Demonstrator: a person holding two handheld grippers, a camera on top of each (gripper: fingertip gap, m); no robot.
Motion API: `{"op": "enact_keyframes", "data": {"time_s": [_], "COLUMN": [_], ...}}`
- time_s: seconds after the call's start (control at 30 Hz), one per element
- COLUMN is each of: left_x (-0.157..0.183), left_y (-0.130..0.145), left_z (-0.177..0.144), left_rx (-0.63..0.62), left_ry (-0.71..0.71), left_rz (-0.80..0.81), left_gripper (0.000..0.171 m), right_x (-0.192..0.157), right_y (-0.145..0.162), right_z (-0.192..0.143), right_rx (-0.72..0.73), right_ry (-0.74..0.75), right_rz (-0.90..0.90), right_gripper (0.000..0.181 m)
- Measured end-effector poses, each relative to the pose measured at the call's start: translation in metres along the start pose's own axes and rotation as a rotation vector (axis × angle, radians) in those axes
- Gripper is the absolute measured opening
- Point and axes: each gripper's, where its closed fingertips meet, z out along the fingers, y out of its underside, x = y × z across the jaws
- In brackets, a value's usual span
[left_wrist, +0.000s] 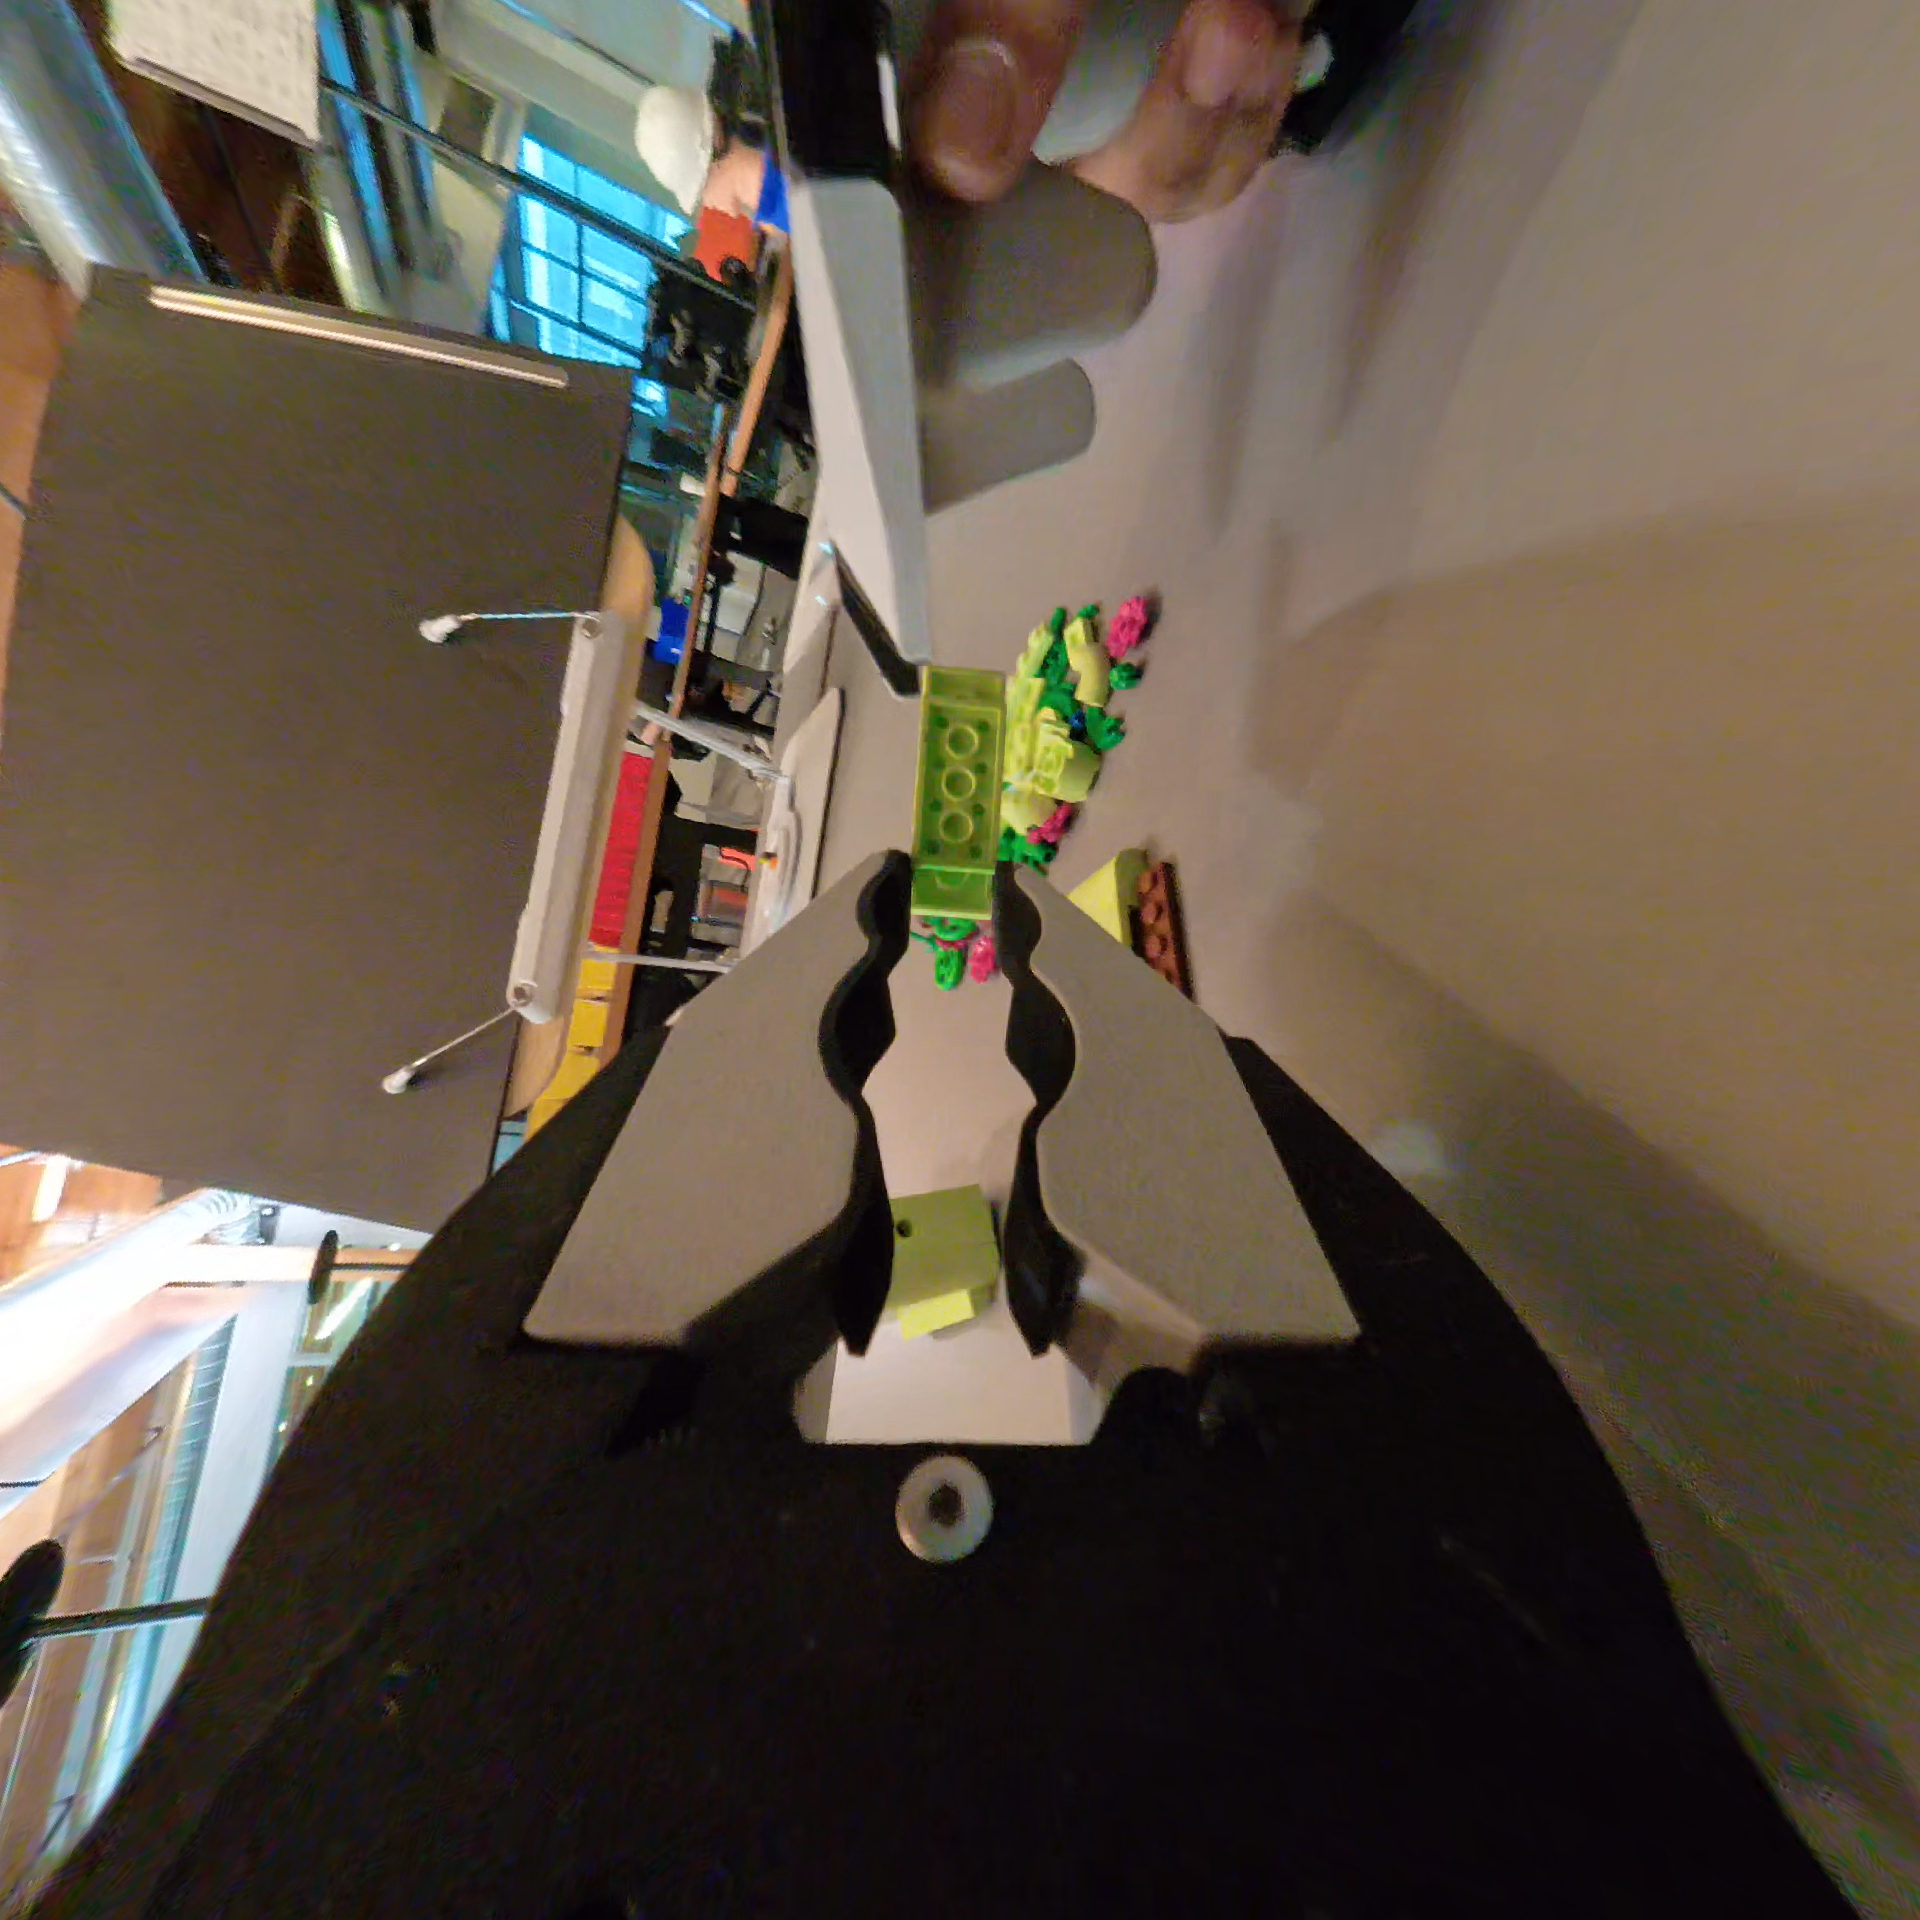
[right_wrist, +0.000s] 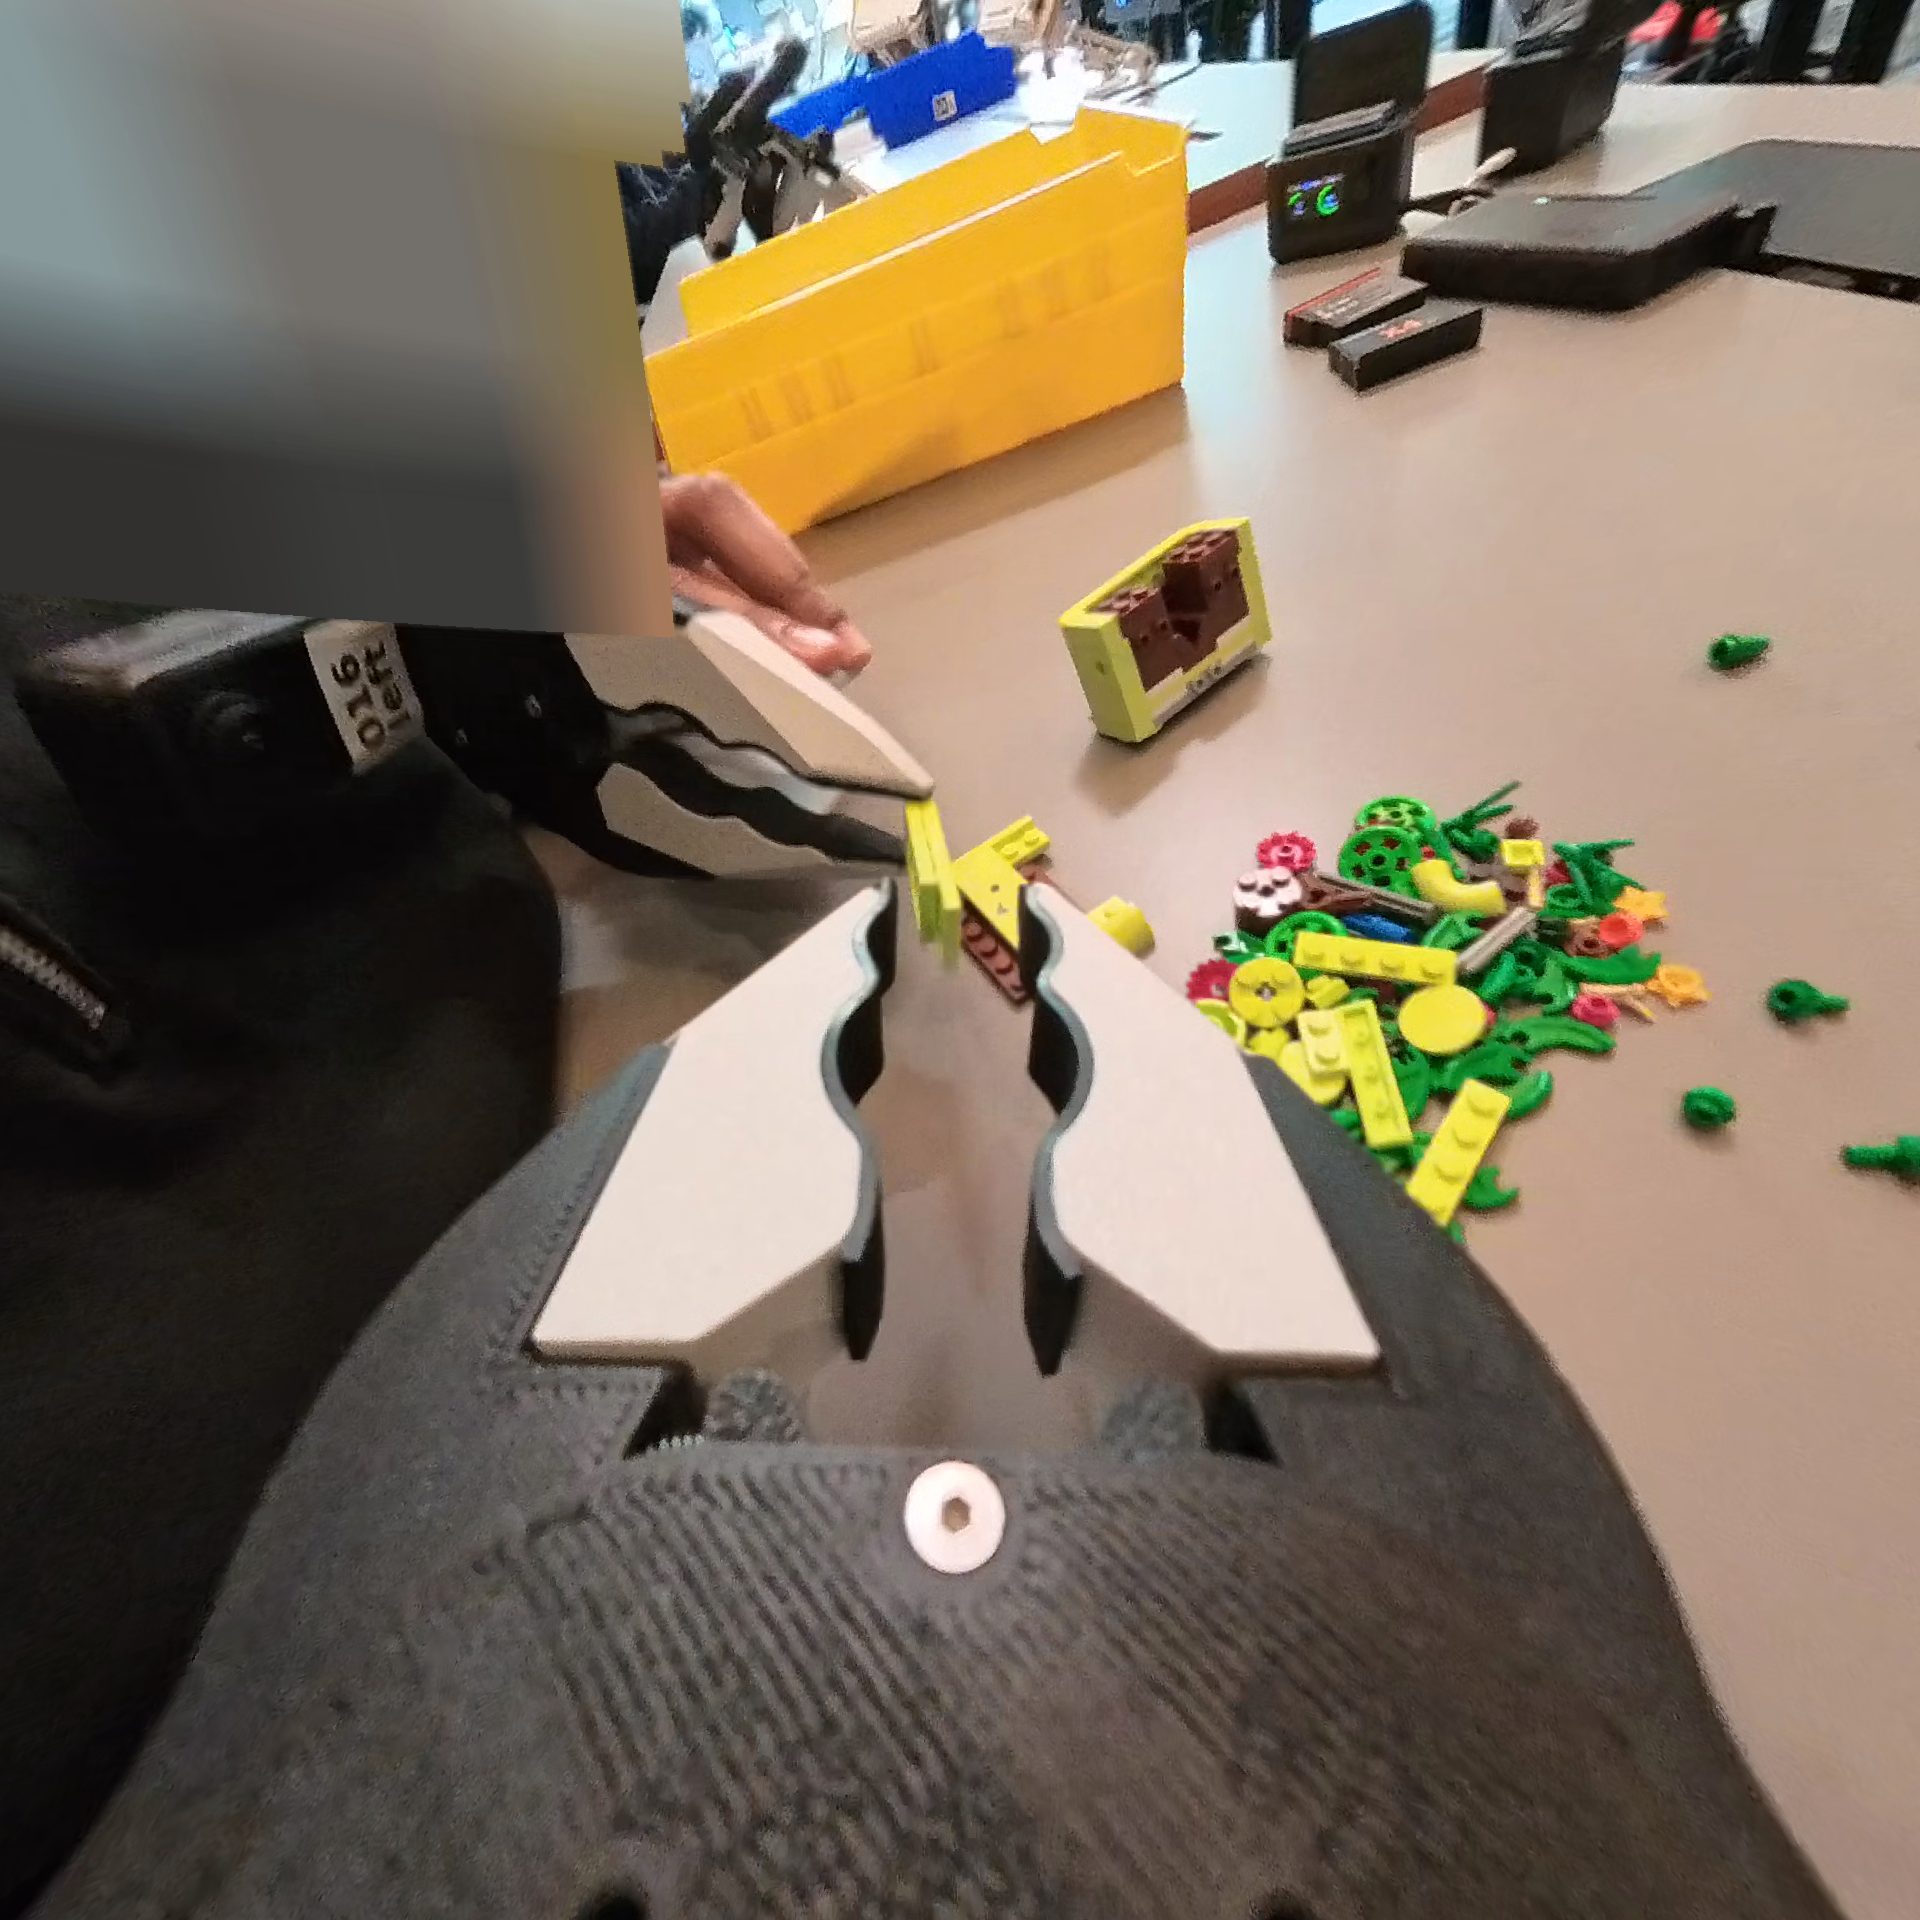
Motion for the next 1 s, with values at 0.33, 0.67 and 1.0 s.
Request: {"op": "enact_keyframes", "data": {"time_s": [0.33,0.67,1.0], "left_x": [-0.01,-0.047,-0.066], "left_y": [-0.003,-0.019,-0.014], "left_z": [-0.004,-0.016,-0.009], "left_rx": [0.075,0.275,0.335], "left_ry": [-0.03,0.052,0.028], "left_rz": [-0.095,-0.853,-1.277], "left_gripper": [0.015,0.044,0.037], "right_x": [-0.015,-0.001,-0.008], "right_y": [0.003,-0.019,-0.042], "right_z": [0.005,0.001,0.01], "right_rx": [-0.014,0.103,0.185], "right_ry": [-0.024,0.194,0.44], "right_rz": [-0.15,-0.255,-0.364], "right_gripper": [0.001,0.0,0.0]}}
